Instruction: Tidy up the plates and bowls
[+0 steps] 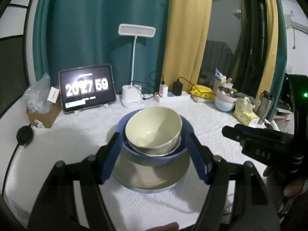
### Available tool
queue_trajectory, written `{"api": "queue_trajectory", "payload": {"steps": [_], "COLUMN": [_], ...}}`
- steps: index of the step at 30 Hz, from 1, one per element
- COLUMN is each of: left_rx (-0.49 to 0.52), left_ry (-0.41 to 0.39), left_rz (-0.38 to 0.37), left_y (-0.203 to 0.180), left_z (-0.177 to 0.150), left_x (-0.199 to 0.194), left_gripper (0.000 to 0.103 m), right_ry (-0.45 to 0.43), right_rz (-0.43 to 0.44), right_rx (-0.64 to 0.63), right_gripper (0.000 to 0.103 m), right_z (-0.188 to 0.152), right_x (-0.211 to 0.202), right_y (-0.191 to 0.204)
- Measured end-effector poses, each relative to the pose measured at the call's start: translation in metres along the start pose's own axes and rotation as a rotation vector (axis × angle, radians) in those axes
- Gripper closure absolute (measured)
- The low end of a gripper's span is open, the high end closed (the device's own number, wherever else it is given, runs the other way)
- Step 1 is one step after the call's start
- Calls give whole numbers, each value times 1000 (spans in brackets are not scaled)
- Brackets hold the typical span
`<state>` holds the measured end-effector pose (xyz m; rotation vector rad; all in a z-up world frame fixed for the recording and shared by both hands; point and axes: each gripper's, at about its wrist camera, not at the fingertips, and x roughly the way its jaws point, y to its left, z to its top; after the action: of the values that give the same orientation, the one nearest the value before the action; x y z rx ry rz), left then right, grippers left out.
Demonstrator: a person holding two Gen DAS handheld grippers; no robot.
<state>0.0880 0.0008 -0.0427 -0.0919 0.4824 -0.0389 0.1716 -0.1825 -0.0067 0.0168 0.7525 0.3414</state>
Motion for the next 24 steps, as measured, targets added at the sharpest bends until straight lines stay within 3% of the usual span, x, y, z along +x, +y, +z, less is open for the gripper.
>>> {"api": "queue_trajectory", "payload": {"steps": [16,20,24], "left_rx": [28,42,47], "left_ry": [-105,-130,-163], "left_rz": [-12,-17,-12], "left_y": [-14,-19,-20], "left_z": [14,16,19], "left_x": [-45,-56,-68], "left_gripper": [32,23,20], "right_ry": [-108,-134,-158], "right_rz": [-13,-18,-21], "right_rx": [-20,-31,-42], "right_gripper": [65,65,65], "right_z": [4,6,7], "right_x": [-52,-65,-76], "right_y": [0,2,6]}}
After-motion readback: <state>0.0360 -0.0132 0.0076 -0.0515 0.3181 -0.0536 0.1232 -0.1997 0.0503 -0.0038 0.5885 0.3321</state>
